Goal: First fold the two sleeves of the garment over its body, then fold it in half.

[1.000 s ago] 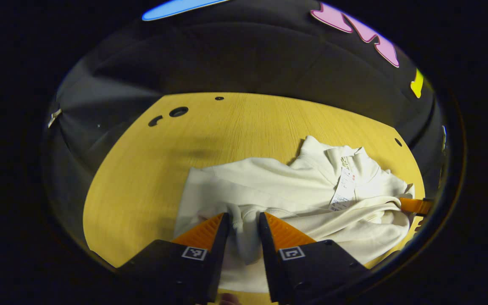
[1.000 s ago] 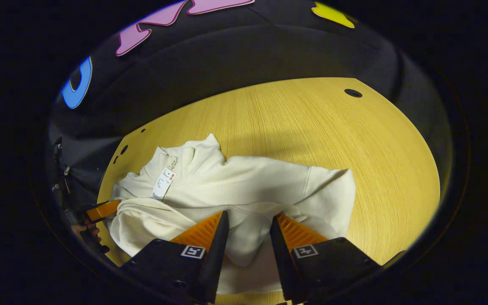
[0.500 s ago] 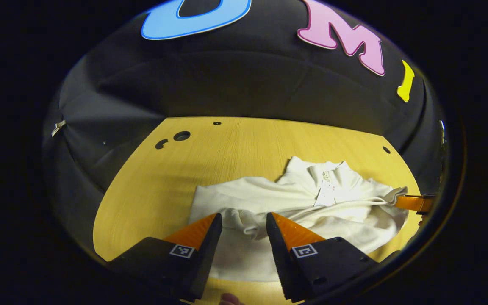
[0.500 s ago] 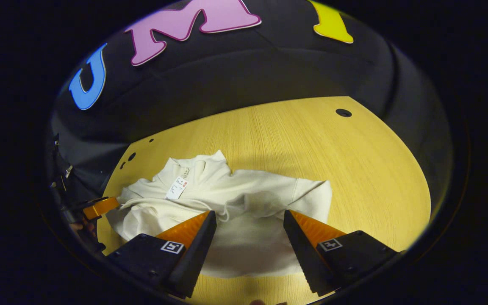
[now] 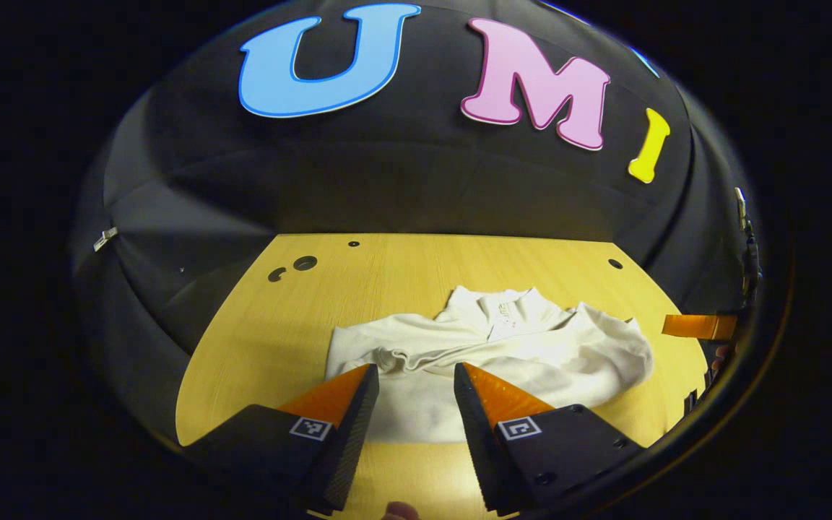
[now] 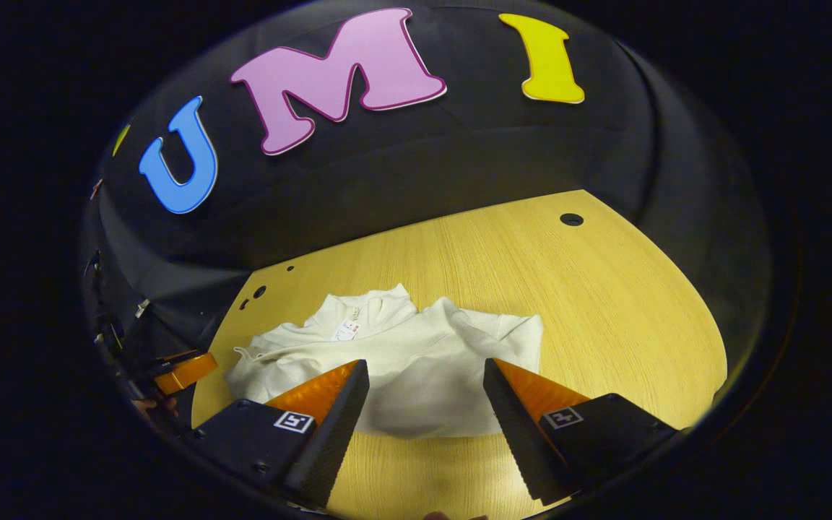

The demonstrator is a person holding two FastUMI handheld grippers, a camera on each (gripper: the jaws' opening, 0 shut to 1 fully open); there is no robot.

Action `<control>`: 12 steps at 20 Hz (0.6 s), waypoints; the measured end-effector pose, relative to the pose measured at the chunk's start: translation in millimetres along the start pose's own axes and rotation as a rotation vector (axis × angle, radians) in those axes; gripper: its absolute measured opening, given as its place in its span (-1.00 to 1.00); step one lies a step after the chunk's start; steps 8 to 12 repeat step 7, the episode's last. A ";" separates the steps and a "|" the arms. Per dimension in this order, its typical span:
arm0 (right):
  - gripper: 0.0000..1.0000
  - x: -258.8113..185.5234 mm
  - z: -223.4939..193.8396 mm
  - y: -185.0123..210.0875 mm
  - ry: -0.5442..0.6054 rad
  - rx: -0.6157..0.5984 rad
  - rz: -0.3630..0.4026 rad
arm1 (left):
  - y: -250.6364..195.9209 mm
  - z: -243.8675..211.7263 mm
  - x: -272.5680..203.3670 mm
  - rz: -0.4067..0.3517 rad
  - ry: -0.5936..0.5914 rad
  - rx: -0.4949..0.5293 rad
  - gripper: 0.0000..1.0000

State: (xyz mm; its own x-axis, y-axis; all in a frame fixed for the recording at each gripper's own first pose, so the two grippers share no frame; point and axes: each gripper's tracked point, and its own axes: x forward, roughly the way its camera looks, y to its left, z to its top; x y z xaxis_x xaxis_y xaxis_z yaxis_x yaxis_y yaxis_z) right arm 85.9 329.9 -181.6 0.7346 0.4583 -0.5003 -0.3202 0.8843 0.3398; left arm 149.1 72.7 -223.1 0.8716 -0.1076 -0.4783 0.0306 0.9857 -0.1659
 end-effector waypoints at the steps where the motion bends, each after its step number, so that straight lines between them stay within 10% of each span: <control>1: 0.97 -6.7 -1.5 4.4 -0.003 -0.004 0.005 | -2.6 -0.5 -8.5 -0.008 -0.006 0.000 0.41; 12: 0.97 -43.9 -8.3 29.9 -0.032 -0.021 0.038 | -8.8 -7.1 -49.7 -0.048 -0.023 0.009 0.38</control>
